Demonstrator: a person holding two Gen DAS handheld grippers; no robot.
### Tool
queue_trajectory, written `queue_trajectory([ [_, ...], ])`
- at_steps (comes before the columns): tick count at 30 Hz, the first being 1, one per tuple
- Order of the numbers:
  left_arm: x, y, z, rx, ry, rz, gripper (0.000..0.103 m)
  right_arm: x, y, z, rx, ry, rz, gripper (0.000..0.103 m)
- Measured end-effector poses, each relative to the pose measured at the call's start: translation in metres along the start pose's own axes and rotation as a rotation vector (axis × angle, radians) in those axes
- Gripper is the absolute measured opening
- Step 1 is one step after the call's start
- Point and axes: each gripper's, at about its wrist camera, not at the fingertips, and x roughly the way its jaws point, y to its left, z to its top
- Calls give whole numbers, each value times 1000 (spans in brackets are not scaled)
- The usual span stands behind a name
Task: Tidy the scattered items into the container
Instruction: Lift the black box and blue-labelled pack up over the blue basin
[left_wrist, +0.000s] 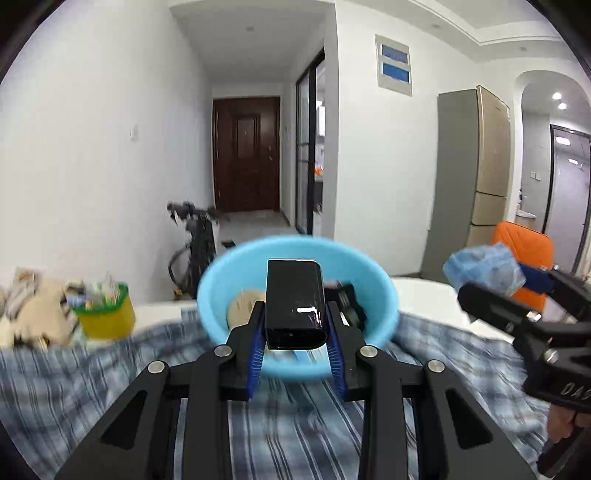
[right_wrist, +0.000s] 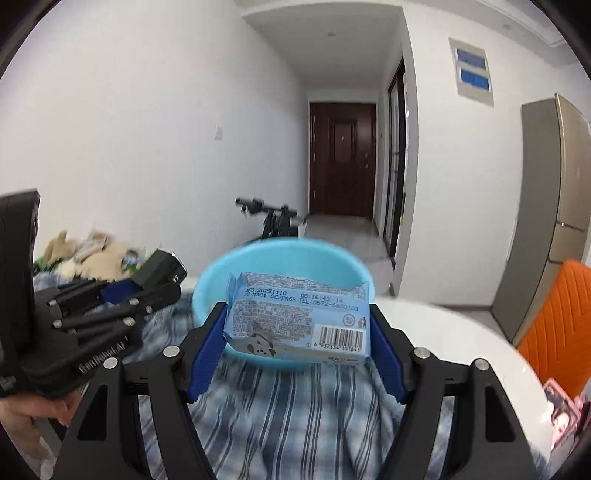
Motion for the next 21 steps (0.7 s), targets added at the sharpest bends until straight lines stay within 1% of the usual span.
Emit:
queue_trajectory([
  [1,10,2,5,2,-7,-1,32,5,-2,6,3,-28,-11,71],
  [3,31,10,15,-27,-3,-57,32,20,-5,17,-2,-57,-11,71],
  [4,39,13,18,-32,-11,-68,32,26,-6,22,1,-65,-7,71],
  [6,55,17,26,-27,-17,-39,32,40,-10,29,-6,-84,-16,71],
  [8,66,20,33,-24,-52,-36,32,56,-11,34,-27,-93,-10,71],
  [9,69,21,37,-17,-70,-30,32,65,-13,37,-22,-90,-21,71],
  [10,73,22,41,-16,-94,-23,32,73,-17,38,0,-79,-23,71],
  [12,81,23,47,-20,-131,-36,32,88,-22,42,60,-66,5,71],
  [14,91,26,53,-40,-153,-28,32,97,-24,43,79,-73,-2,71],
  [16,104,29,59,-44,-151,-18,32,109,-22,42,61,-64,-17,71],
  [18,121,34,64,-30,-131,23,32,122,-23,41,58,-39,-20,71],
  [20,137,38,67,-12,-89,48,32,130,-29,41,104,-16,-30,71],
  [21,144,42,65,-27,-71,57,32,133,-31,40,142,-13,-46,71],
])
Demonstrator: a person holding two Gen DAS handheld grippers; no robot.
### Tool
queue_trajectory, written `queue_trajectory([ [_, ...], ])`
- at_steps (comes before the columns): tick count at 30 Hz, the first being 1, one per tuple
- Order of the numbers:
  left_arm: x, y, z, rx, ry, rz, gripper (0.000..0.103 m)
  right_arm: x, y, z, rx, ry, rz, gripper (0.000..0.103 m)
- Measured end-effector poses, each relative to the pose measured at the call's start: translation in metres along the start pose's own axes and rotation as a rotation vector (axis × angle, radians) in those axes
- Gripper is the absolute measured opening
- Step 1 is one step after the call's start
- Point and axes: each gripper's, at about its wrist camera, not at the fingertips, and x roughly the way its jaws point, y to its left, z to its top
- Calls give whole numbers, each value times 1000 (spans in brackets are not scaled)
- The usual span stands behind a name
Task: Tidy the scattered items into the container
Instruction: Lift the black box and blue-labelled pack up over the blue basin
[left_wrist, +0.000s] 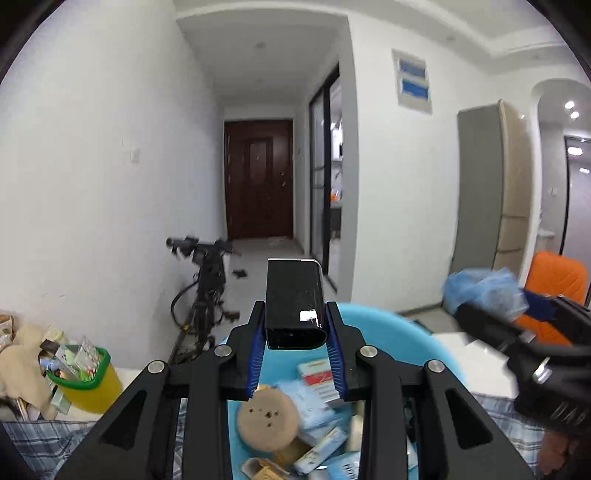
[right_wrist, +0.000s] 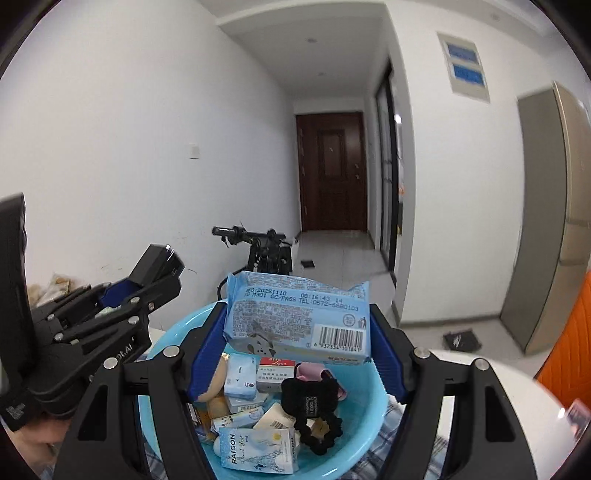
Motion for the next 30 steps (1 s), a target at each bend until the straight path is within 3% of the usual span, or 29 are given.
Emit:
queue_trajectory([
  [4,23,14,-23,-89,83,33,32,8,7,-3,-10,30,-11,71],
  [9,20,24,-21,-81,79,24,32,12,17,-1,-116,56,-29,71],
  [14,8,40,-10,-124,66,-6,32,7,13,4,-104,43,-31,71],
  [19,-8,29,4,5,80,-4,32,6,1,10,-70,37,-36,71],
  [26,-15,22,15,12,56,-16,32,-3,-5,26,-62,3,-43,71],
  [30,-11,16,11,22,76,-45,32,-6,-5,33,-38,-7,0,71],
])
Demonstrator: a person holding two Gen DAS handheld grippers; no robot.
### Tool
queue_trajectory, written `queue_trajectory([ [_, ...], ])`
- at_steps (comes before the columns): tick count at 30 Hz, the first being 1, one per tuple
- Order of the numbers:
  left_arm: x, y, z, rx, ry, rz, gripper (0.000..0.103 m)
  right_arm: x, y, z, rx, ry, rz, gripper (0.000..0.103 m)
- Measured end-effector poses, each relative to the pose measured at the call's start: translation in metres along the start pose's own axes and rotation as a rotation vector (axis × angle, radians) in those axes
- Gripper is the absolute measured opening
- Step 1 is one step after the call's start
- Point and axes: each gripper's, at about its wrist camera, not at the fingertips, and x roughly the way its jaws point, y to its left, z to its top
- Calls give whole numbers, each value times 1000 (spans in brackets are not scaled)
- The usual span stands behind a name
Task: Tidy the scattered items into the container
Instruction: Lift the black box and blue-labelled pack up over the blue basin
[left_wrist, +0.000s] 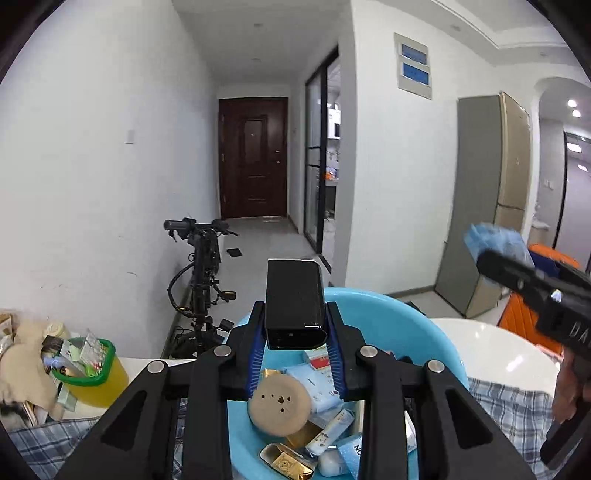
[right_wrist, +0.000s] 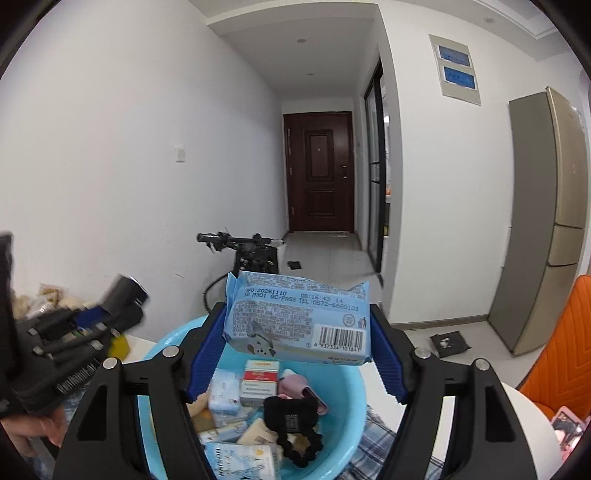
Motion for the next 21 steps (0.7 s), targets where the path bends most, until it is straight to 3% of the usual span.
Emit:
queue_trajectory([
  [3,2,-2,3,13,25,7,32,3,1,5,12,5,19,71],
  [5,11,-5,8,18,96,5,32,12,5,9,-9,51,-4,71],
  [8,23,-17,12,86,195,43,32,33,9,10,-33,194,-23,71],
  [12,41,-20,14,50,333,33,32,59,12,5,-74,387,-38,71],
  [15,60,-19,11,-5,517,19,32,80,4,-1,-47,586,-35,71],
  [16,71,-20,6,-19,625,10,32,84,-1,-2,-17,635,-3,71],
  [17,74,-20,3,-21,660,3,32,85,-5,-3,7,659,32,71],
  [19,74,-23,1,-18,668,4,32,87,-12,-2,53,704,88,71],
  [21,73,-23,3,-44,659,5,32,91,-16,-6,57,761,88,71],
])
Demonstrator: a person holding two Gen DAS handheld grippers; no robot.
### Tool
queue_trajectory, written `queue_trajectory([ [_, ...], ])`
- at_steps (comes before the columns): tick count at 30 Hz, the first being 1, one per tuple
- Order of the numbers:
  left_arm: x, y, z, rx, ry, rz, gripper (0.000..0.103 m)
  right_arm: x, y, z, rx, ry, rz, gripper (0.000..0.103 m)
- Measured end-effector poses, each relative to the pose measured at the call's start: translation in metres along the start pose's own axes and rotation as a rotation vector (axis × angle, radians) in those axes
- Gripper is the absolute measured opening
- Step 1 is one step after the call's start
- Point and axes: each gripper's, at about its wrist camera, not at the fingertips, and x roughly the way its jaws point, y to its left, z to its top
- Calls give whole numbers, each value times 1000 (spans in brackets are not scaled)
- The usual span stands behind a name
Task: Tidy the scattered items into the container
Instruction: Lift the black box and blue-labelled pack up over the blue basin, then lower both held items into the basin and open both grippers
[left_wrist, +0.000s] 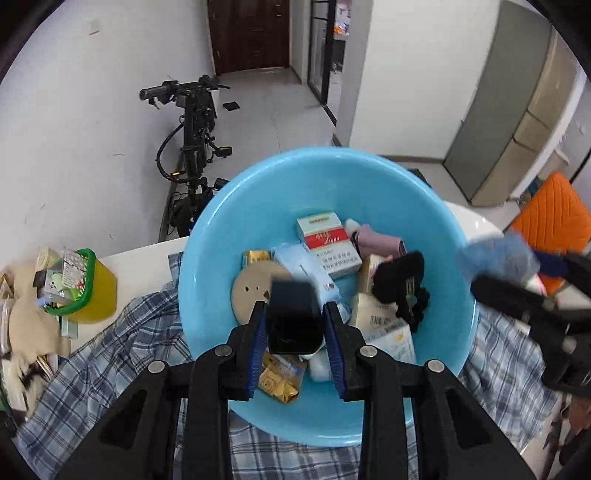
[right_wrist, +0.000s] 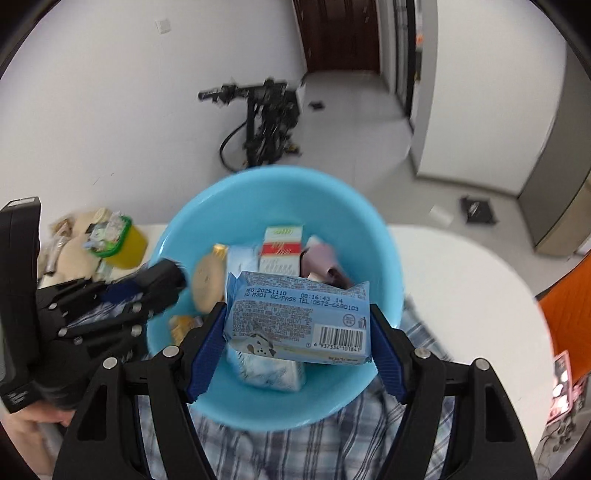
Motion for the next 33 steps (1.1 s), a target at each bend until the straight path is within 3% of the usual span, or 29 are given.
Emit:
queue_trajectory([
  [2,0,0,1,-17,1,-26,32,3,-1,-6,-16,14,-46,71],
  [4,-3,-2,4,-14,-21,-6,32,4,-2,-6,-28,-7,-63,71],
  [16,8,15,7,-33,-20,-18,27,19,-10,-7,13,-5,-51,71],
  [20,12,11,1,15,-57,-34,27,29,-9,-9,14,6,-49,71],
  [21,12,9,-1,32,-72,-23,31,32,-9,-10,15,7,-48,71],
  [24,13,2,-4,75,-115,77,75,40,-5,-11,13,6,-45,71],
  [30,21,-3,-6,144,-140,137,78,52,-1,-13,20,-15,-51,71],
  [32,26,-3,-7,158,-126,159,78,52,-1,-11,31,-43,-59,76],
  [33,28,-2,-7,158,-125,167,78,53,-1,-11,33,-50,-62,84],
])
